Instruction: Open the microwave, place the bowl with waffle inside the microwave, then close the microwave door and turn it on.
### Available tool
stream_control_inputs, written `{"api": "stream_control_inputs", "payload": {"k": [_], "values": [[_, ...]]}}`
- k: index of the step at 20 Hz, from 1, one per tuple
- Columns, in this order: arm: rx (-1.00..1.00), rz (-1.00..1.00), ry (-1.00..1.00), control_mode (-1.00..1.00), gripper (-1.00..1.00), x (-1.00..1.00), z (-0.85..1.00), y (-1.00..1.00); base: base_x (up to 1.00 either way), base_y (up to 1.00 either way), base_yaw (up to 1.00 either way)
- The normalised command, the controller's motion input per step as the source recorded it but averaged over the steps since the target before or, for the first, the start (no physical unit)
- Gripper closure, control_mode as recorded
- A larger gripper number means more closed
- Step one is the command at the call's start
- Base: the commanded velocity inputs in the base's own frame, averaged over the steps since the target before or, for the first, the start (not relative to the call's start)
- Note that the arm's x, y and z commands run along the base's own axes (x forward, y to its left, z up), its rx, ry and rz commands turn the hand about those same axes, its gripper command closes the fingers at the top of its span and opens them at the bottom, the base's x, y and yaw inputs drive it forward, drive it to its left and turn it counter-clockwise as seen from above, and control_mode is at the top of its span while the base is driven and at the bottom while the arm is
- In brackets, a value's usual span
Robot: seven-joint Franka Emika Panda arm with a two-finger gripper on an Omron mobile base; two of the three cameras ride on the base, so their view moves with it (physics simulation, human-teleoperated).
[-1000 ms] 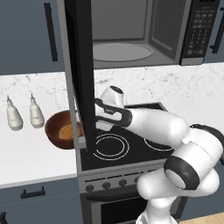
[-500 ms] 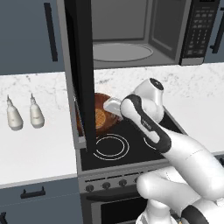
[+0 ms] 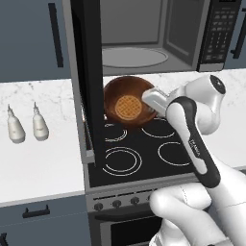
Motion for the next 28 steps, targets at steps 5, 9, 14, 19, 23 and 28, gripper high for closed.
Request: {"api": "stream_control_inputs", "payload": {"k": [5, 9, 14, 19, 23, 28], "values": [[0.11, -0.13, -0.03, -1.0, 1.0, -0.01, 1.0, -0.37, 0.0, 0.0, 0.0], [0.07, -0.1, 0.01, -1.0, 1.0, 0.02, 1.0, -0.37, 0.0, 0.0, 0.0], [0.0, 0.0, 0.03, -1.0, 1.0, 0.02, 0.17, 0.0, 0.0, 0.0, 0.0], [0.0, 0.0, 0.0, -1.0, 1.0, 0.14, 0.06, 0.0, 0.0, 0.0, 0.0], [0.0, -0.11, 0.0, -1.0, 1.0, 0.82, 0.5, 0.0, 0.0, 0.0, 0.0], [0.0, -0.17, 0.06, -1.0, 1.0, 0.97, 0.26, 0.0, 0.0, 0.0, 0.0]]}}
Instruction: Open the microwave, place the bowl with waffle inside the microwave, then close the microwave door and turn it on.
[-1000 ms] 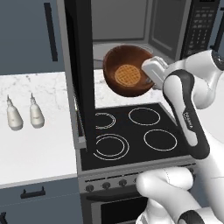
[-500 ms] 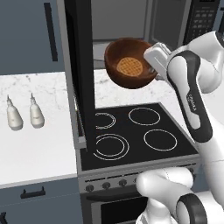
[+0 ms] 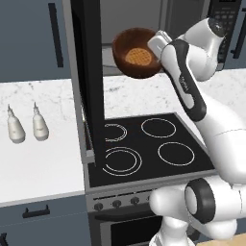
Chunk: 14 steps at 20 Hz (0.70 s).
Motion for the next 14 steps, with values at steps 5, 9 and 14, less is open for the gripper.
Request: {"api": "stream_control_inputs", "payload": {"k": [5, 9, 14], "values": [[0.0, -0.16, 0.04, -1.0, 1.0, 0.99, 0.29, 0.0, 0.0, 0.0, 0.0], [0.0, -0.13, 0.06, -1.0, 1.0, 0.94, 0.14, 0.0, 0.0, 0.0, 0.0], [0.0, -0.13, 0.03, -1.0, 1.0, 0.87, 0.0, 0.0, 0.0, 0.0, 0.0]]}}
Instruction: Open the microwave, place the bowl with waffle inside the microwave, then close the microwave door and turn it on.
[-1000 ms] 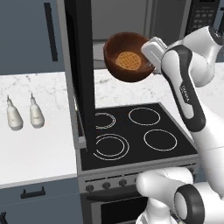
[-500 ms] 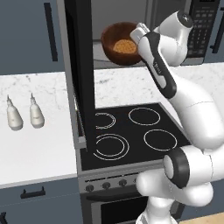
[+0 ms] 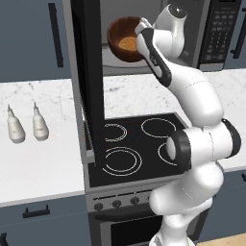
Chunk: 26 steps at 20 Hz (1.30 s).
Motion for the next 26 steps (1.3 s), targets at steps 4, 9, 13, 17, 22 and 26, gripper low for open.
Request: {"api": "stream_control_inputs", "payload": {"k": [4, 9, 13, 17, 22, 26], "values": [[0.0, -0.12, 0.0, -1.0, 1.0, 0.58, 0.0, 0.04, 0.0, 0.0, 0.0], [0.0, -0.09, -0.02, -1.0, -1.0, 0.01, -0.02, 0.16, 0.0, 0.0, 0.0], [0.0, -0.08, -0.09, -1.0, -1.0, -0.02, 0.0, 0.04, 0.0, 0.0, 0.0], [0.0, -0.06, -0.2, -1.0, -1.0, -0.21, 0.0, 0.0, 0.0, 0.0, 0.0], [0.02, -0.03, -0.19, -1.0, -1.0, -0.71, 0.0, -0.07, 0.0, 0.0, 0.0], [0.0, 0.0, -0.25, -1.0, -1.0, -1.0, 0.05, -0.2, 0.0, 0.0, 0.0]]}}
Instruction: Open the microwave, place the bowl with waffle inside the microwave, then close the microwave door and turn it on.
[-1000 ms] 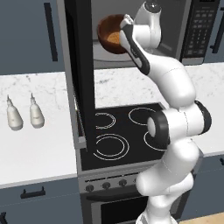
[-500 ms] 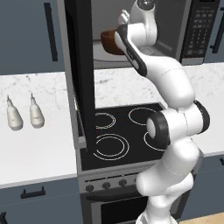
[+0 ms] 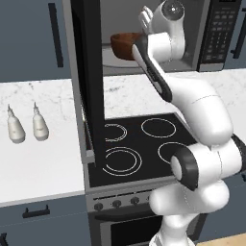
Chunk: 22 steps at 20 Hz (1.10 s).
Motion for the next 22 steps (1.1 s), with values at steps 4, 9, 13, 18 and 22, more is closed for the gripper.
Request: {"api": "stream_control_inputs", "payload": {"k": [4, 9, 13, 18, 22], "values": [[0.0, -0.01, -0.17, -1.0, -1.0, -1.0, 0.01, -0.31, 0.0, 0.0, 0.0], [-0.02, 0.01, -0.02, -1.0, 1.0, -1.0, -0.14, -0.15, 0.0, 0.0, 0.0], [-0.08, 0.13, 0.21, -1.0, 1.0, -0.72, -0.5, 0.18, 0.0, 0.0, 0.0], [-0.02, 0.17, 0.26, -1.0, 1.0, -0.12, -0.62, 0.24, 0.0, 0.0, 0.0], [-0.17, 0.32, 0.09, -1.0, 1.0, -0.19, -0.86, 0.37, 0.0, 0.0, 0.0]]}}
